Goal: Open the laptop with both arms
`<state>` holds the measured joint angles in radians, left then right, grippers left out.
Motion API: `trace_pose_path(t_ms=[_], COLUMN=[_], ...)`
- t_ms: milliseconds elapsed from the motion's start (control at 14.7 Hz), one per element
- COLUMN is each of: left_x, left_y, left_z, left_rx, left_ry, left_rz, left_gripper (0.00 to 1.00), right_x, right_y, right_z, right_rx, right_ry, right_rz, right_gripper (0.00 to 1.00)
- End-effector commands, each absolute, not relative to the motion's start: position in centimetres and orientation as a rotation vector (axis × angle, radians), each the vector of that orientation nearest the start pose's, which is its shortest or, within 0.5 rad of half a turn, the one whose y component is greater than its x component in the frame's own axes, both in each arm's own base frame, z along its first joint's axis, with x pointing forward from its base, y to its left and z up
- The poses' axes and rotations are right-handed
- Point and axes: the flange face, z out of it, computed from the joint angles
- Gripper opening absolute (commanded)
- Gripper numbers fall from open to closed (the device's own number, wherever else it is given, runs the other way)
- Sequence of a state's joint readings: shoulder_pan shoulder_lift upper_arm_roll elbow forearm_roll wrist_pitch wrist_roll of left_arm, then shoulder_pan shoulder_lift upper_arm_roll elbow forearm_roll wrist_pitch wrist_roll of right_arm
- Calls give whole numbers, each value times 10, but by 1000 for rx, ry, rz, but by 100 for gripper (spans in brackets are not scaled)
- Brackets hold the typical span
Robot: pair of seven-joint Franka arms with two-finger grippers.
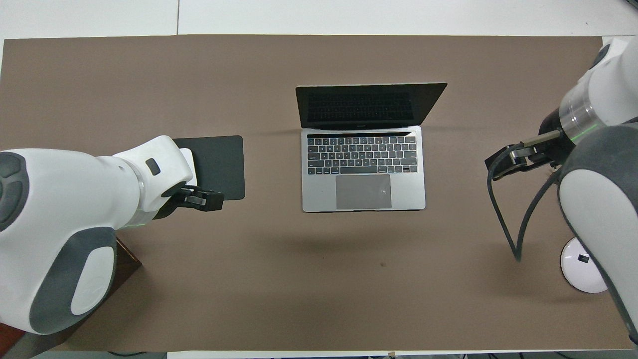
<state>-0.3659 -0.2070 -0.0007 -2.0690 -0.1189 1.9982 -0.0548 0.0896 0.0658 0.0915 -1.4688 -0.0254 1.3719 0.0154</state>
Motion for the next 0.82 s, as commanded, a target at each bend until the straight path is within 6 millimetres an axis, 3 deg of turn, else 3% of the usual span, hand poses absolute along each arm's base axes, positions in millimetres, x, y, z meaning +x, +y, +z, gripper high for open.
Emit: trace_pose_path(t_ms=[0, 273, 751], left_x=[480, 492, 513], left_y=[-142, -76, -5], left_z=[548, 571, 595], left_rx=[-3259, -3261, -3201], left_ry=[290, 82, -102], left_rz=[-180, -267, -340], left_gripper=[100, 100, 100], right_x=[534, 528, 527], right_y=[94, 93, 75], right_z=[615, 607, 599], right_rx=[-3129, -3125, -3124], right_ry=[-136, -143, -91], right_rz=[290, 312, 310], right_gripper=[100, 100, 100])
